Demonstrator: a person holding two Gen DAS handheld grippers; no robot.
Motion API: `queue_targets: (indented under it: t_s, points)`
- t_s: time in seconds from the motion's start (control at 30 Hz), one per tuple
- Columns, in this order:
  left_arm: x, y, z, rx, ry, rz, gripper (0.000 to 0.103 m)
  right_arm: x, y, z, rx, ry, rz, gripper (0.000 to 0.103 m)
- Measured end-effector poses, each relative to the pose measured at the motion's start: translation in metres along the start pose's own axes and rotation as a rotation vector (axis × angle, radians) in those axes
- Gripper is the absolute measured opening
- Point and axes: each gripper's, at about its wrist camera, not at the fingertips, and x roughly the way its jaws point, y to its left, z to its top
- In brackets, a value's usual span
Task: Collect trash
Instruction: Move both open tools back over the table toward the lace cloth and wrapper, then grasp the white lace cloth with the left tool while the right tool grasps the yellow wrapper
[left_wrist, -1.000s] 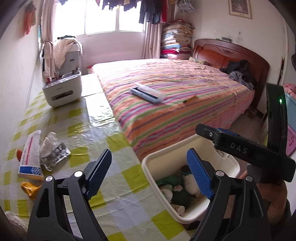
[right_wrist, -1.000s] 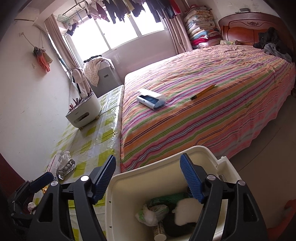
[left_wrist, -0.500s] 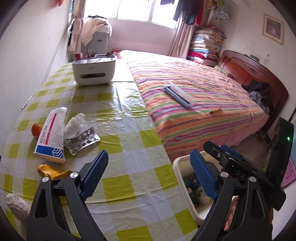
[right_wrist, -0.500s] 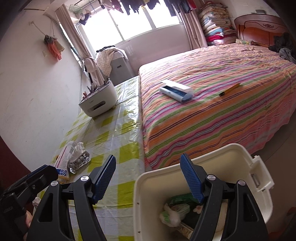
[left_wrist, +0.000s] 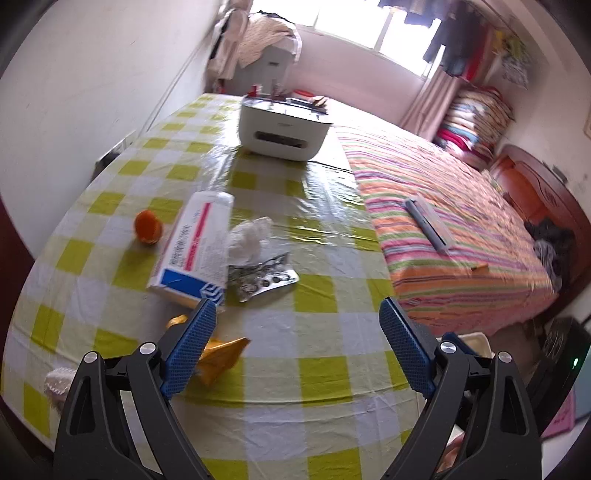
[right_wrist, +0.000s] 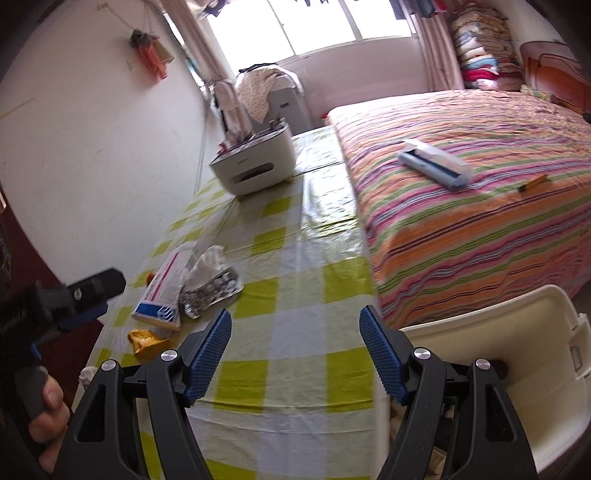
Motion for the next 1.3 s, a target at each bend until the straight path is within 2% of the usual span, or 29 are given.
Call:
queue_targets:
  t_s: [0.2,0.47,0.57,0.67,0.77,0.83,1.03,1.07,1.13,1.23,1.27,1.3]
  points:
    - [-0.024,0.036,-0.001,-0.082,-0.018,0.050,0.089,0.020,0.050,-0.010,-0.144,0.060,0.095,0.070]
    - [-0.055,0.085,0.000,-0.083,-0.022,0.127,0.089,0.046,0.124,-0.030,-0.421,0.130,0.197,0.070]
    - [-0.067,0.105,0.003,-0.043,-0.008,0.123,0.089,0.058,0.144,-0.039,-0.506,0.158,0.224,0.070]
    - [-0.077,0.128,0.005,-0.004,0.024,0.080,0.089,0.071,0.163,-0.047,-0.576,0.197,0.249,0.070]
    - [-0.086,0.150,0.005,0.044,0.024,0.092,0.089,0.079,0.178,-0.049,-0.617,0.204,0.262,0.070]
    - [-0.086,0.157,0.002,0.082,0.045,0.092,0.089,0.083,0.186,-0.050,-0.644,0.192,0.248,0.070]
    - [-0.064,0.175,-0.020,0.260,0.128,0.117,0.089,0.103,0.201,-0.055,-0.689,0.234,0.213,0.069]
    - [-0.055,0.179,-0.026,0.282,0.160,0.115,0.089,0.106,0.201,-0.055,-0.692,0.243,0.212,0.068]
    - [-0.044,0.184,-0.034,0.301,0.201,0.116,0.089,0.112,0.202,-0.057,-0.698,0.274,0.199,0.057]
    - [-0.027,0.186,-0.048,0.338,0.261,0.128,0.089,0.117,0.203,-0.061,-0.710,0.288,0.176,0.035]
    - [-0.025,0.184,-0.052,0.359,0.267,0.109,0.089,0.117,0.202,-0.061,-0.711,0.287,0.171,0.031]
    - [-0.023,0.183,-0.055,0.372,0.273,0.081,0.089,0.118,0.200,-0.061,-0.699,0.297,0.173,0.023]
